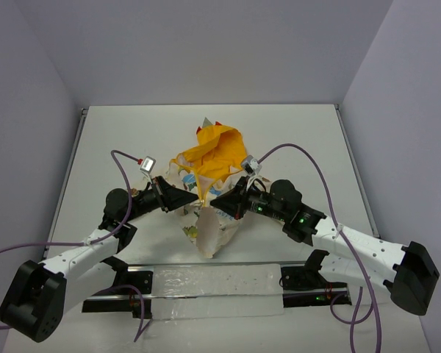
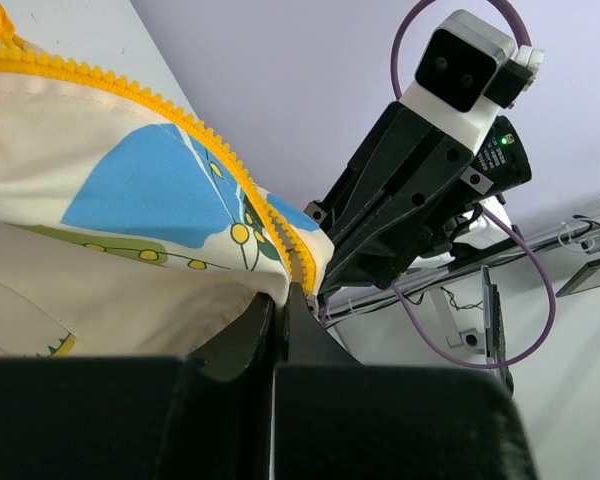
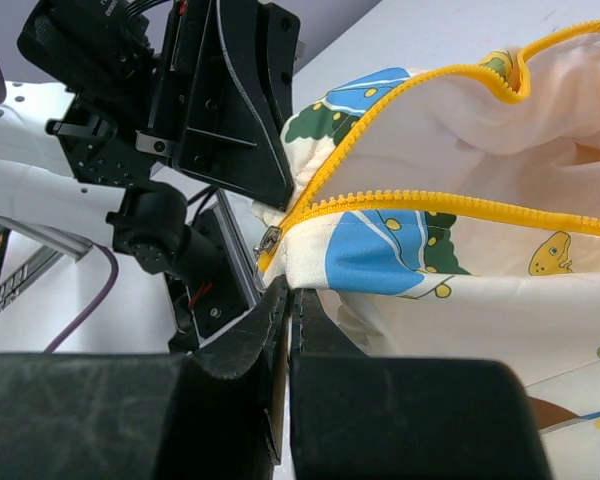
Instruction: Zip up the jacket
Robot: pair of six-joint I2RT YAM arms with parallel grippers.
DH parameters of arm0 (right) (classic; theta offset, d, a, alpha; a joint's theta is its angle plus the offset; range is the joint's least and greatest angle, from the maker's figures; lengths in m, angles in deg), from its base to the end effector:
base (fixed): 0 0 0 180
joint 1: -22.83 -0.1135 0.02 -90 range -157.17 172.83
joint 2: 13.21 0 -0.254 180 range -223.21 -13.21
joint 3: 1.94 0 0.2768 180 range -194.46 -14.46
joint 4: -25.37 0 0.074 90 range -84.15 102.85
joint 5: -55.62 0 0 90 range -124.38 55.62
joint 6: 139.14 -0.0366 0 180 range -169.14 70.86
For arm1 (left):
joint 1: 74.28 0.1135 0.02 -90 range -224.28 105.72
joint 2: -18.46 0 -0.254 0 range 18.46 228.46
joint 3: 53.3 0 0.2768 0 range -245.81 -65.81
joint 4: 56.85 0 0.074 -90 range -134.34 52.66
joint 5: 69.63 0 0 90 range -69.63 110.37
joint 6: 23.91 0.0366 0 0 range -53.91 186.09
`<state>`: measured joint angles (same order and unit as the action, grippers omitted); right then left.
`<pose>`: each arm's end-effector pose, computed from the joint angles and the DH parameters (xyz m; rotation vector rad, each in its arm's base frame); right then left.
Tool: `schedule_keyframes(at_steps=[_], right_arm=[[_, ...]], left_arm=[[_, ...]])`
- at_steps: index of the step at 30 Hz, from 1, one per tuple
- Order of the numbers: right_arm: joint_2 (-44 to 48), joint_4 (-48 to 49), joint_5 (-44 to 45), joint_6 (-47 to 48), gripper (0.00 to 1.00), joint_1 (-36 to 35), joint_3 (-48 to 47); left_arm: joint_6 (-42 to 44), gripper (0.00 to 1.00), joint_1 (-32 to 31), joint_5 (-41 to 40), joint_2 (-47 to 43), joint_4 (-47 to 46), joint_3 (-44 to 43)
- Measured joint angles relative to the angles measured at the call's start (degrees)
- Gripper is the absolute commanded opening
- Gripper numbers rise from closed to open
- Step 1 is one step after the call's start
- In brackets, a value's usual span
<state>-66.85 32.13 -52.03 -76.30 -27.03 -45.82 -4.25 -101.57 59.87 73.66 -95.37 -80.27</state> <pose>0.1533 0.1990 0.2654 -0.6013 1.6765 1.2552 0.1844 -0.1213 0.2094 0.0528 1.7310 -1.8104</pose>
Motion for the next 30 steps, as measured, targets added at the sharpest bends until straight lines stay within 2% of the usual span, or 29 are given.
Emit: schedule_keyframes(at_steps=[30], right_arm=[[-2.91, 0.84, 0.65, 0.47, 0.00, 0.24, -0.81]], left_arm=[[0.02, 0.00, -1.09, -1.40, -0.91, -0.14, 1.70]])
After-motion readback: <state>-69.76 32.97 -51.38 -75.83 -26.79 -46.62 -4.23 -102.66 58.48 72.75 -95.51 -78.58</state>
